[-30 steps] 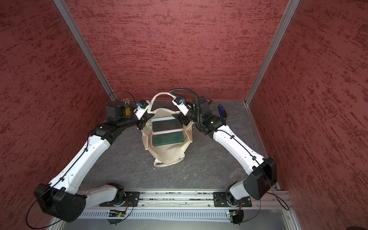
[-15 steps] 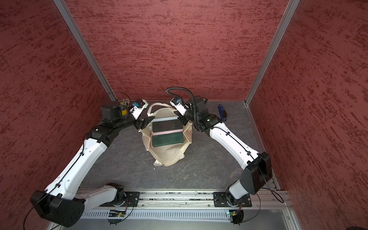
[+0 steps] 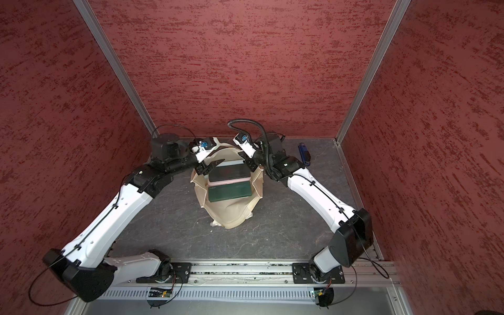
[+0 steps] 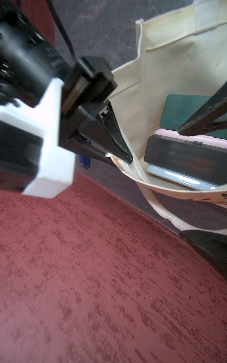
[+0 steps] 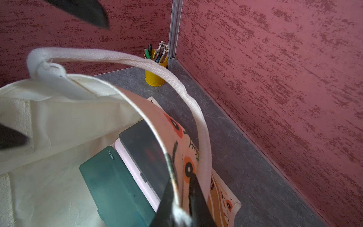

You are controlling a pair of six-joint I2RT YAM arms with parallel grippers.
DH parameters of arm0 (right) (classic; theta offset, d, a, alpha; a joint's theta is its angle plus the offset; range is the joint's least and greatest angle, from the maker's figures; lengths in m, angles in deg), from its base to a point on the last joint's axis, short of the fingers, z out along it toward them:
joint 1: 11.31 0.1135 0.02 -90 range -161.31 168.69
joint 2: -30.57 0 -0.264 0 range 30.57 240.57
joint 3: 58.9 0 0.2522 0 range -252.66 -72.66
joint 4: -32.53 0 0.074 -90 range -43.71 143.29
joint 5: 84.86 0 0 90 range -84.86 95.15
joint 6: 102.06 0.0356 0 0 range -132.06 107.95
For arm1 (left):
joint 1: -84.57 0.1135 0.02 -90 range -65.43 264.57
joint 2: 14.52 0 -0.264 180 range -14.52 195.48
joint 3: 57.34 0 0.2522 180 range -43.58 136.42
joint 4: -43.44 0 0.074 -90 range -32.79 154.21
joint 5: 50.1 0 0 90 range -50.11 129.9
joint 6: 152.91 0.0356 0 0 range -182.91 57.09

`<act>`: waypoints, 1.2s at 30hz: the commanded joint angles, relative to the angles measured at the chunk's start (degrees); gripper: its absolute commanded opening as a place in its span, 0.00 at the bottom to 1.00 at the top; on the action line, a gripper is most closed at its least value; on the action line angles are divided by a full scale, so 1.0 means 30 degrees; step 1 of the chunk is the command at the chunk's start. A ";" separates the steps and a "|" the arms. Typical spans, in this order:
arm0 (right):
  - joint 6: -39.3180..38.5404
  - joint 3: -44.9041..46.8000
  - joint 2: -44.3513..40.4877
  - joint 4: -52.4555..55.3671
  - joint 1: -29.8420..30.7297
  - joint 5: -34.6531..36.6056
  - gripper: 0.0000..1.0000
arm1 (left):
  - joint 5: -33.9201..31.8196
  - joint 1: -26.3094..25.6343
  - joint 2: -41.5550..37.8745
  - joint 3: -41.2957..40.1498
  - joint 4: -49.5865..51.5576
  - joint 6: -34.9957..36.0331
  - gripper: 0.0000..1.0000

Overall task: Take out the pencil case from the canvas bag
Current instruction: Adjust the canvas bag at the center of the board, then adjust the pencil case in the canvas bag.

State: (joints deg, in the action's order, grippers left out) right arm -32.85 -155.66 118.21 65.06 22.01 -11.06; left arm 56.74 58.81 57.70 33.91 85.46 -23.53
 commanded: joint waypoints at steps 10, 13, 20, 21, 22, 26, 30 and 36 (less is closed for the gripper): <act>0.0369 -0.0766 -0.0391 -0.0716 -0.0031 0.0002 0.02 | -0.0531 0.1798 0.0292 0.0026 0.1599 -0.0176 0.27; 0.0619 -0.0959 -0.0384 -0.0883 -0.0025 0.0508 0.02 | -0.0311 0.2111 -0.0032 -0.0375 0.1521 -0.0117 0.19; 0.0536 0.0085 -0.1356 -0.2635 0.0011 0.1632 0.50 | 0.0024 0.2316 0.0005 0.0030 0.0754 -0.2085 0.00; 0.0439 0.0298 -0.2043 -0.2826 0.0075 0.1743 0.53 | 0.0026 0.2342 0.0075 0.0065 0.0504 -0.2585 0.00; 0.0224 0.0537 -0.2547 -0.2981 0.0301 0.1929 0.56 | 0.0011 0.2415 0.0163 0.0140 0.0297 -0.3163 0.00; -0.2773 0.2013 -0.4693 -0.3119 0.3069 0.3491 0.60 | -0.0135 0.2718 0.0812 0.0762 0.0091 -0.5565 0.00; -0.6228 0.5447 -0.6957 -0.4726 0.5858 0.4352 0.61 | -0.0043 0.2902 0.1201 0.0924 -0.0168 -0.7238 0.00; -0.7183 0.8298 -0.8090 -0.5756 0.8059 0.5446 0.58 | 0.0754 0.2990 0.1267 0.0829 0.0131 -0.8395 0.00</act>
State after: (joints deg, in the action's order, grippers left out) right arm -50.36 -132.93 93.79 50.57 44.22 1.62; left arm 57.33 67.27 61.33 34.85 87.16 -44.60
